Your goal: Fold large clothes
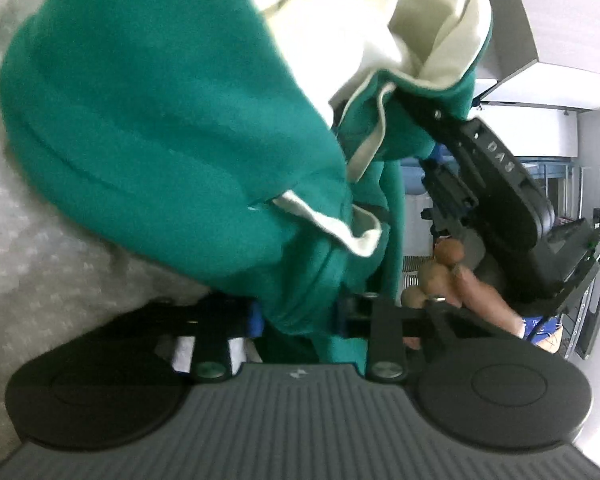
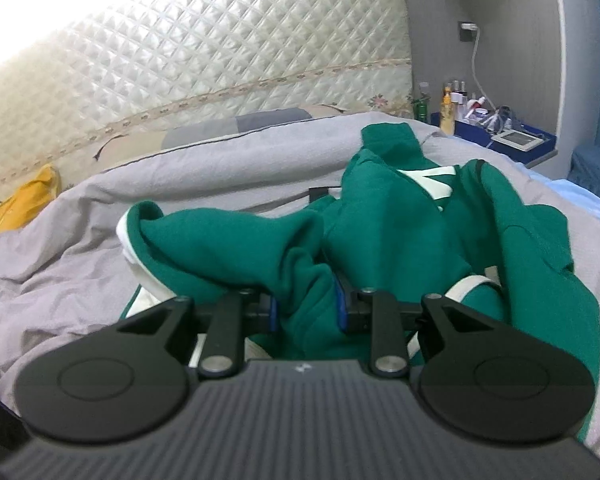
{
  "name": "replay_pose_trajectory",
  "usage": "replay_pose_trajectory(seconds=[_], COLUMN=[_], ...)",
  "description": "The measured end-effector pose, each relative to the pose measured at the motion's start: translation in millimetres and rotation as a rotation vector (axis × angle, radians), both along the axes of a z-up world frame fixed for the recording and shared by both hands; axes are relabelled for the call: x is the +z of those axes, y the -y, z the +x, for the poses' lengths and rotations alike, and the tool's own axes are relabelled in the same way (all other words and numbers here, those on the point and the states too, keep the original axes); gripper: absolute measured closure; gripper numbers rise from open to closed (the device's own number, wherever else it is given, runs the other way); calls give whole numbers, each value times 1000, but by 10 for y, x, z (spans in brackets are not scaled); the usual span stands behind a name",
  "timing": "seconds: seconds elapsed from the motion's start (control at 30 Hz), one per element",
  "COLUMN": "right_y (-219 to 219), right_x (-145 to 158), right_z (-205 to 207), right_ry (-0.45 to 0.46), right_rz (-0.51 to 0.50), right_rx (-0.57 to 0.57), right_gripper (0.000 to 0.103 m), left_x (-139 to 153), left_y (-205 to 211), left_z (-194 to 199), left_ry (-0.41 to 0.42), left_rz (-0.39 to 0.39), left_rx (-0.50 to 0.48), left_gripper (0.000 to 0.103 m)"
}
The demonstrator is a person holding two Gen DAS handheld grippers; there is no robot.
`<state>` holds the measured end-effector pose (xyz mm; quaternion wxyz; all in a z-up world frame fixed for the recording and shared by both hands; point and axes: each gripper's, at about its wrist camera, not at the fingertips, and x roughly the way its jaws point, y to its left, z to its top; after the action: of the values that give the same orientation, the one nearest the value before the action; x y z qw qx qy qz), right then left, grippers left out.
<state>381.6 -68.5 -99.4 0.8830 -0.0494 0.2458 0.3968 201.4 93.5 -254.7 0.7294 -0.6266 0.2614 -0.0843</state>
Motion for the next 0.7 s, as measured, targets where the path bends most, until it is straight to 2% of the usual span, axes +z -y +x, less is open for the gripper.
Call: replay_pose_trajectory(seconds=[0.2,0.4,0.57,0.7], right_y=[167,370,497,493], right_x=[177,385,493,417], right_z=[-130,-415,-852,-998], right_ry=[25,39,53,57], right_rz=[38,105,139,82], right_rx=[-76,-123,-145,-161], right_gripper=[76,77,77,77], left_x=[515,934,1021,909], left_y=[-226,-627,-872,-776], left_z=[-178,-620,-895,-718], left_ry=[103,188,198,116], left_rz=[194,292,287,258], left_rx=[33,89,101,72], left_gripper=[80,80,80,78])
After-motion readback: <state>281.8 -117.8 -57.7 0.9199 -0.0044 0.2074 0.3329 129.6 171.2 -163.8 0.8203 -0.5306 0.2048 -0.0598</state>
